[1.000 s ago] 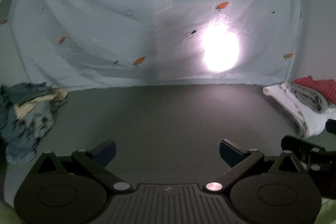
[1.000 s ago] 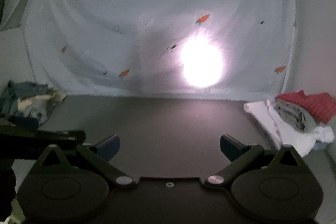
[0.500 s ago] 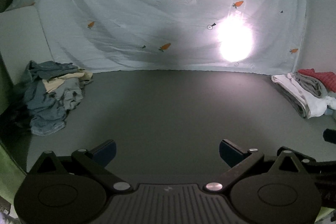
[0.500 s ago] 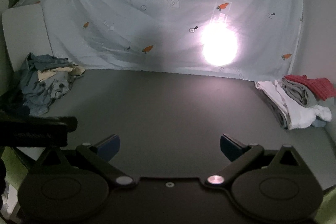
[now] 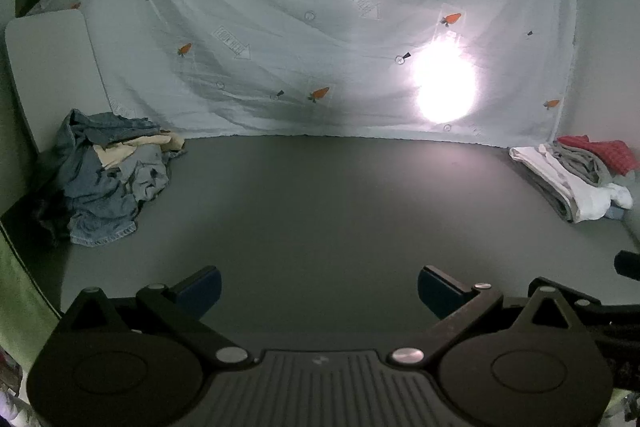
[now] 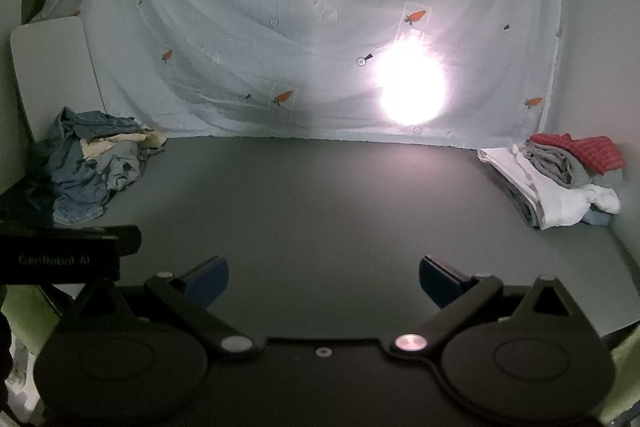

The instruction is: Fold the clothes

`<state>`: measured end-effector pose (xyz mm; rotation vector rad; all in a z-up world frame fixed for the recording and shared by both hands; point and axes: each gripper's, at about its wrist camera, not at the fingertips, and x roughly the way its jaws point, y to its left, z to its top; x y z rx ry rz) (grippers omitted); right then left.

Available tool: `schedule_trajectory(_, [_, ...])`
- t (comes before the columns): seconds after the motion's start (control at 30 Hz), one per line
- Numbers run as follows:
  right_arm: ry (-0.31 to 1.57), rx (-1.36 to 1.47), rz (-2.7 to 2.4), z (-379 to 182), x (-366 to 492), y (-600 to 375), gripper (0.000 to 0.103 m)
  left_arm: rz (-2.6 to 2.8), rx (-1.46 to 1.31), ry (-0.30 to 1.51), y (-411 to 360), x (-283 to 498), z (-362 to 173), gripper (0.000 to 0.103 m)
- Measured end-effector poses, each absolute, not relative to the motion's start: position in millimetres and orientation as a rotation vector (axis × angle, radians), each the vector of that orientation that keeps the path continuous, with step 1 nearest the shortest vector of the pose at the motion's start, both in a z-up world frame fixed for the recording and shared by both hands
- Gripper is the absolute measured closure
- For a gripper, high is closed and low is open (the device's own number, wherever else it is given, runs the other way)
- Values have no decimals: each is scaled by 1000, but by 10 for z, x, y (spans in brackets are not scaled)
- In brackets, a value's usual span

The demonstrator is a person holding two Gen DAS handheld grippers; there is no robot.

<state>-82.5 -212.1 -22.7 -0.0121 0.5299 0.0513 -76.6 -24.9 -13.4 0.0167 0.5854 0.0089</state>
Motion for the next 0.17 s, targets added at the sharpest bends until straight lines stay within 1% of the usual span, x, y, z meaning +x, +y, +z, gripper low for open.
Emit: schedule_trajectory(0.17, [513, -16, 48, -207, -905, -2098, 0, 8, 11, 577, -236, -856, -128, 0])
